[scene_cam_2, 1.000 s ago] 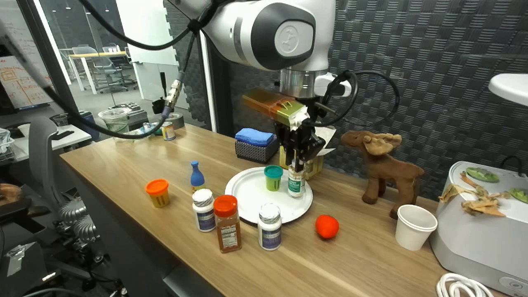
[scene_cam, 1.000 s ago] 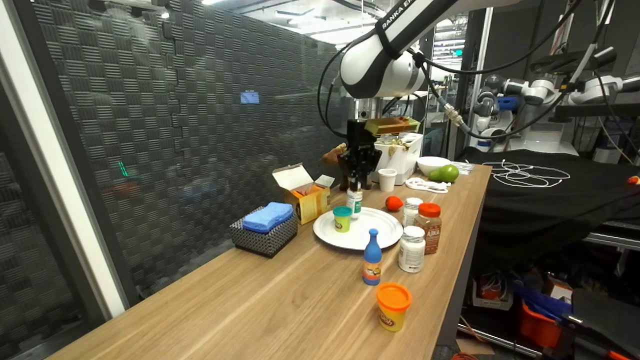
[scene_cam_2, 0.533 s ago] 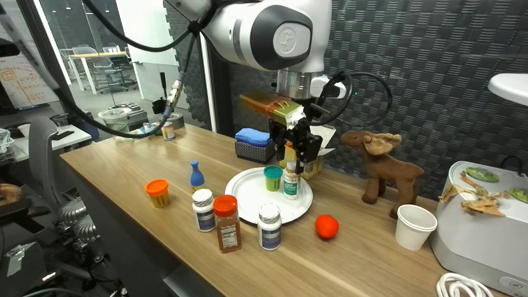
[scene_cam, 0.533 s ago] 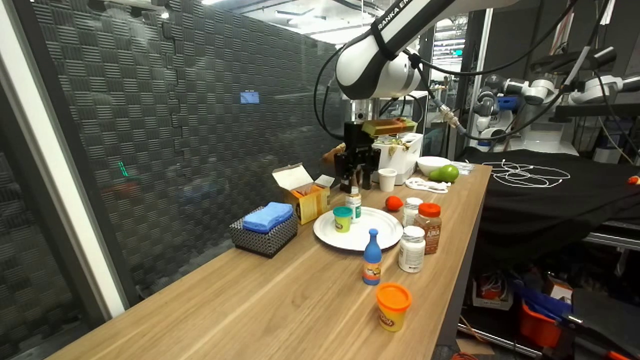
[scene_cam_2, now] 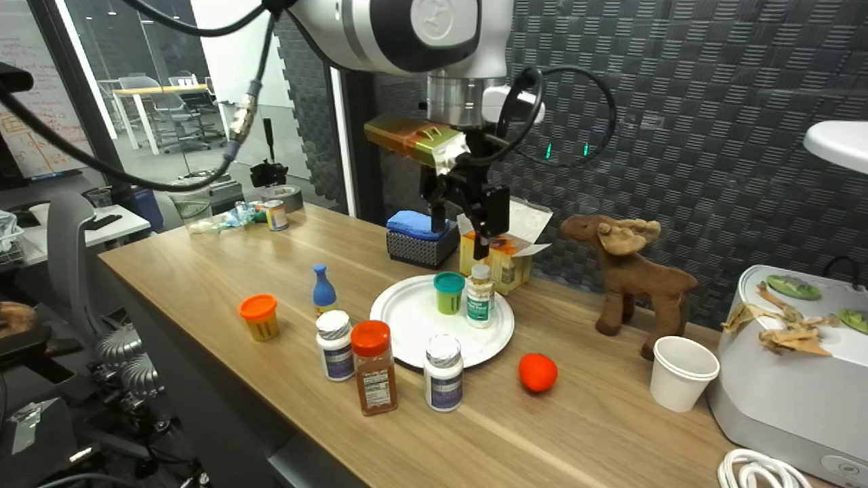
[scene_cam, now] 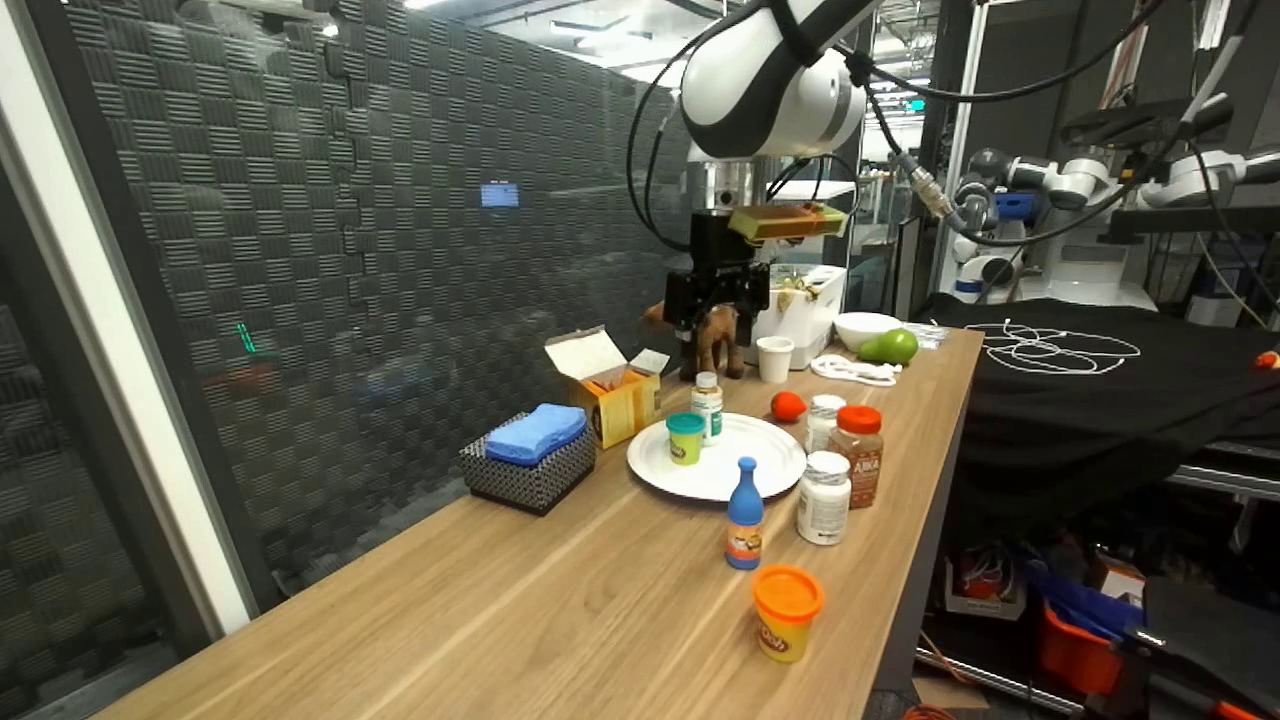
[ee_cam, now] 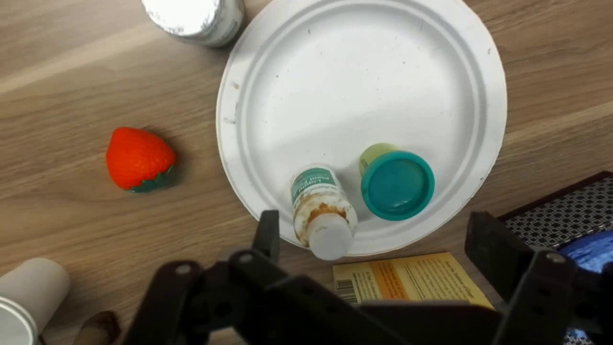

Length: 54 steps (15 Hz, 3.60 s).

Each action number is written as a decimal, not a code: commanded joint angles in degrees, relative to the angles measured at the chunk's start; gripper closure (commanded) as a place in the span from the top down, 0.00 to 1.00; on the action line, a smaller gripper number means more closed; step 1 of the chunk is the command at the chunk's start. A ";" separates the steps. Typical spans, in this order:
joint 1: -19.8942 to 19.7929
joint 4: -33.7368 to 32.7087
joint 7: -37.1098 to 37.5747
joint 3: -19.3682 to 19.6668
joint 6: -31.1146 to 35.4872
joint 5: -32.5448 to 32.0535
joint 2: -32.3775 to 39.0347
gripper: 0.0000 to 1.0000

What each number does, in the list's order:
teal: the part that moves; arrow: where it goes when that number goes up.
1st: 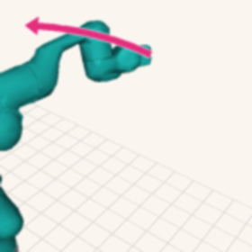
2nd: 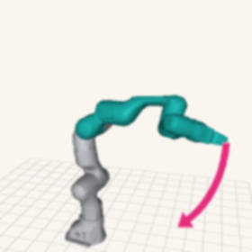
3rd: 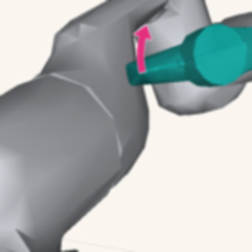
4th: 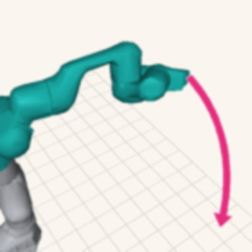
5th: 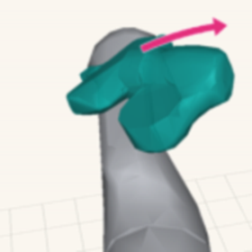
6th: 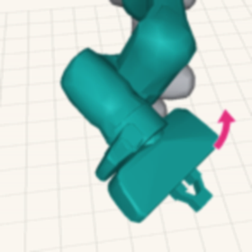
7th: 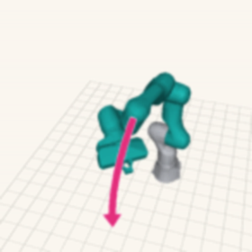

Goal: Pick up all the objects surrounding the white plate and arrange them on the plate

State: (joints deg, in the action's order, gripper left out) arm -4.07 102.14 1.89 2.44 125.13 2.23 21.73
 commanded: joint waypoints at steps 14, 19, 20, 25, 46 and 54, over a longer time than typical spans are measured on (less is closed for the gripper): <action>-2.65 24.61 6.48 4.71 9.61 0.54 -16.53 1.00; -3.54 23.24 6.44 5.19 8.55 2.42 -13.90 1.00; -3.52 22.88 6.47 5.14 8.37 2.58 -13.34 1.00; -3.40 19.89 6.88 4.92 7.67 2.71 -8.68 1.00; -1.16 20.42 17.12 5.74 7.41 -1.98 -13.23 0.19; 0.03 11.23 15.27 3.90 2.94 -2.11 -8.50 0.19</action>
State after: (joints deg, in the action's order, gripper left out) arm -4.43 118.19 17.38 6.73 130.57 0.54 9.82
